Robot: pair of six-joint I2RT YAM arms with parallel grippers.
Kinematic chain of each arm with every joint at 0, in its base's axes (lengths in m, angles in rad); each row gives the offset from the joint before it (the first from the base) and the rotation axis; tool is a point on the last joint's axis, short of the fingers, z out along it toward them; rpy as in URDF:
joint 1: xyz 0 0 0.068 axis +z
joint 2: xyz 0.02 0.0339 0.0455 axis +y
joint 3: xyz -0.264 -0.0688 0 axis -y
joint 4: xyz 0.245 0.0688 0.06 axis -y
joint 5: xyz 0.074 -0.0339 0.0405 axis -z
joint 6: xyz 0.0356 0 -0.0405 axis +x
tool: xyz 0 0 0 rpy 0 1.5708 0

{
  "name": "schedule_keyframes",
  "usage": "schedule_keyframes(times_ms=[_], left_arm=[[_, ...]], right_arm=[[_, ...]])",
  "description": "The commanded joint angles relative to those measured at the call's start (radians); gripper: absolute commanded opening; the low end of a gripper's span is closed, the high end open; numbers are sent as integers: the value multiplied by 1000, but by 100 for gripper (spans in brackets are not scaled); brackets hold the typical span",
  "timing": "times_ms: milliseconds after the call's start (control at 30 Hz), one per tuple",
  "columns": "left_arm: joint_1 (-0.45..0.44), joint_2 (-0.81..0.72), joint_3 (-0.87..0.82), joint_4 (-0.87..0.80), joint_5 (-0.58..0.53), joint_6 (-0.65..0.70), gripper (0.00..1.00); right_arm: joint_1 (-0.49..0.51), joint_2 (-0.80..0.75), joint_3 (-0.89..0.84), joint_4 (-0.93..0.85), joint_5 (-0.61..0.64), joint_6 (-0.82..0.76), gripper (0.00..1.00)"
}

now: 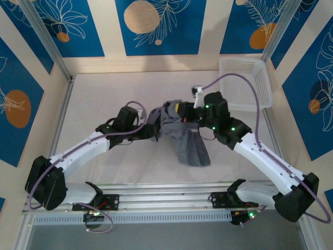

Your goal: Fold the inside-out t-shirt

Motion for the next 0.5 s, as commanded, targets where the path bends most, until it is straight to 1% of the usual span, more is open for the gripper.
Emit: schedule_keyframes(times_ms=[0,67,100,133,167,200,233,300,333,367,467], left_arm=[[85,-17,-43,-31,-43,34,49],[90,-88,-37,-40,-39,51,69],[92,-133,-24,-58,-41,58,76],[96,-171,-9,-77,-41,63,80],[97,-215,11,-89,-19,69,82],[96,-259,23,-68,52,71,83],[92,-291,26,-18,146,59,84],[45,-329,19,183,355,-6,84],[1,-328,28,252,398,-22,84],[-58,-313,59,282,409,-11,84],[-212,-215,186,224,339,99,88]], right_arm=[[-102,-86,59,35,-83,113,0],[-139,-89,58,29,-119,130,0],[-148,-88,53,29,-133,136,0],[-150,-84,45,37,-148,141,0],[-150,-79,34,51,-170,148,0],[-148,-71,20,69,-195,155,0],[-147,-65,8,85,-216,162,0],[-145,-46,-7,102,-241,174,0],[-143,-38,-8,102,-247,176,0],[-142,-30,-9,104,-249,178,0],[-131,-18,-8,117,-254,179,0]])
